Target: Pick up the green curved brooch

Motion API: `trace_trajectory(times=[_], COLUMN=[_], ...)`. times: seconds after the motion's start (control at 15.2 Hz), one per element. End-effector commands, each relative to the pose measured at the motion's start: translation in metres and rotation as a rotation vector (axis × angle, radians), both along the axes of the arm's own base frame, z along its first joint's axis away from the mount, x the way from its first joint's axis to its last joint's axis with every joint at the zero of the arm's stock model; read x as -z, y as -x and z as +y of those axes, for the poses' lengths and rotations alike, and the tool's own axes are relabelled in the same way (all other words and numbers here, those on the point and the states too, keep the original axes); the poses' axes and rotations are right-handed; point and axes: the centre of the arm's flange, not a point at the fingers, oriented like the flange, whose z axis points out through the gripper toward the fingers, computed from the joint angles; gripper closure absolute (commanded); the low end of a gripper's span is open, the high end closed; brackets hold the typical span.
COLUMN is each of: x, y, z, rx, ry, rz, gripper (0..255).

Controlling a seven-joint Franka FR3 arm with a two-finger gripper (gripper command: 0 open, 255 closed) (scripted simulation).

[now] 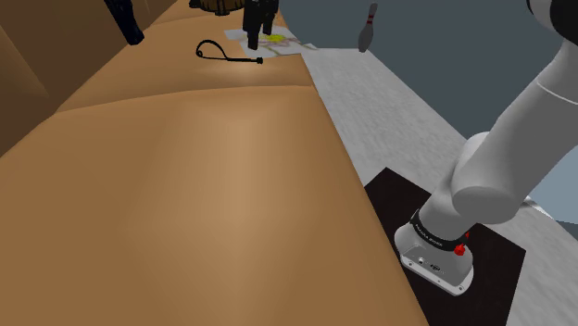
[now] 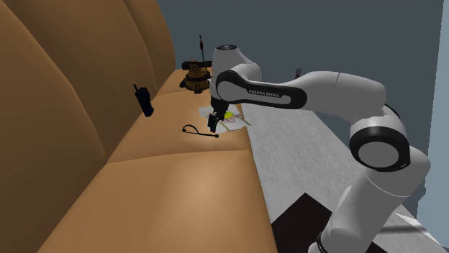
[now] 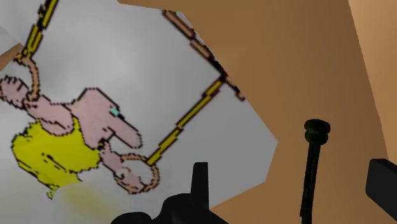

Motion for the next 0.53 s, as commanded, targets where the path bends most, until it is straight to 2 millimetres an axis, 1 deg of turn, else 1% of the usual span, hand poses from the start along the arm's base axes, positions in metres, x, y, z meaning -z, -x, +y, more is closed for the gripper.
trace_trajectory(times=[0.0,0.26,0.33,0.46], x=[-0.004,-0.008,-0.008,0.003], y=[-0.015,-0.042,-0.044,-0.044], z=[0.018,0.060,0.063,0.063], rx=[-0.035,-0.104,-0.109,-0.109], ry=[0.001,0.005,0.005,0.005], rz=[-0.008,-0.024,-0.025,-0.025], gripper=[0,0,0,0])
